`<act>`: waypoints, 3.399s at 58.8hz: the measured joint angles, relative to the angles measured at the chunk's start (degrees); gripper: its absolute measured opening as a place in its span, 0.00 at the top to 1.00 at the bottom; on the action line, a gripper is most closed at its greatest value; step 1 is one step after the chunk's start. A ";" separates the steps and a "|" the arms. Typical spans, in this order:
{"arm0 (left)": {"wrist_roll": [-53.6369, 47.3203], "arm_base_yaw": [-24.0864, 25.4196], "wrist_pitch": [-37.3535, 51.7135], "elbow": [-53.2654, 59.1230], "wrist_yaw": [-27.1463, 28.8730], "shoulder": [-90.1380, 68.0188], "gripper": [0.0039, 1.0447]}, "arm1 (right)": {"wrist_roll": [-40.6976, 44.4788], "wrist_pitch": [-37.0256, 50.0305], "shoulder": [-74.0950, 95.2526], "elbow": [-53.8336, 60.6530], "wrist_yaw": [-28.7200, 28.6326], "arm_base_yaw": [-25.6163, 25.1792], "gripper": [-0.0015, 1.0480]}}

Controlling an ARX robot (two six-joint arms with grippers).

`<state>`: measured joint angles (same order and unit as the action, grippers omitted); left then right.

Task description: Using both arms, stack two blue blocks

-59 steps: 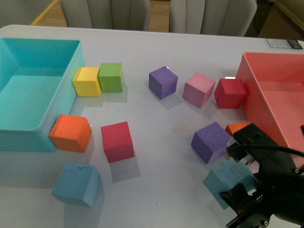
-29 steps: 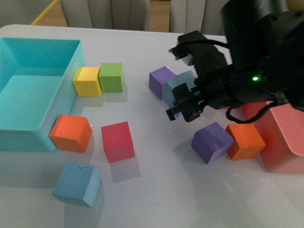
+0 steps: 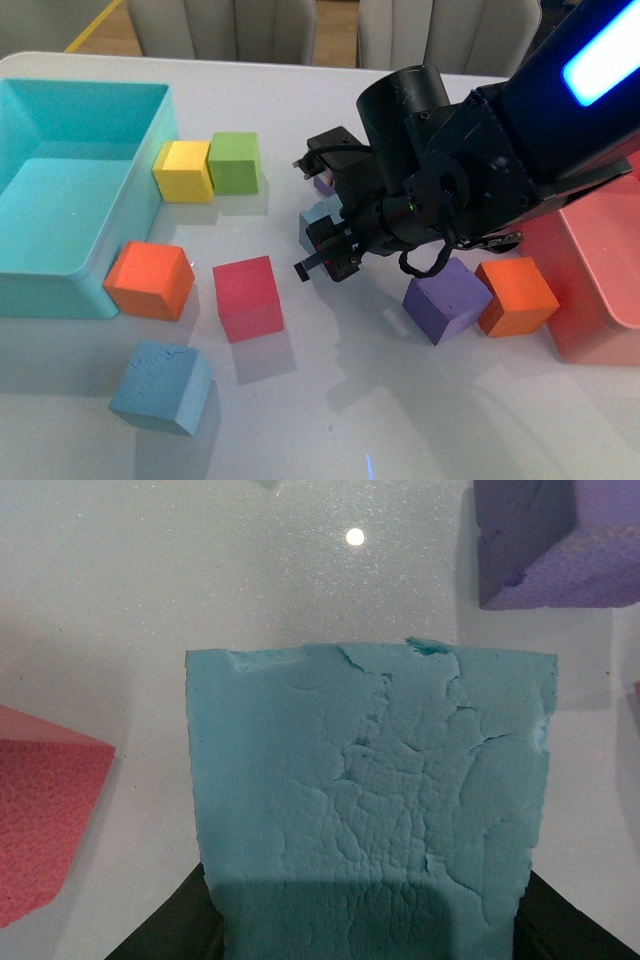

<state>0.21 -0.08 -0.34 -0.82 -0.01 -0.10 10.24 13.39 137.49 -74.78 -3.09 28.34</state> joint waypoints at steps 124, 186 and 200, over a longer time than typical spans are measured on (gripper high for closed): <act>0.00 0.00 0.00 0.00 0.00 0.00 0.08 | -9.09 45.46 -52.78 49.53 15.02 -16.28 0.40; 0.00 0.00 0.00 0.00 0.00 0.00 0.08 | -9.66 25.49 -97.29 73.40 3.19 -28.15 0.98; 0.00 0.00 0.00 0.00 0.00 0.00 0.08 | -9.66 16.81 -106.81 73.44 3.19 -28.15 0.98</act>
<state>0.21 -0.08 -0.34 -0.82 -0.01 -0.10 0.58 30.20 30.68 -1.34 0.10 0.19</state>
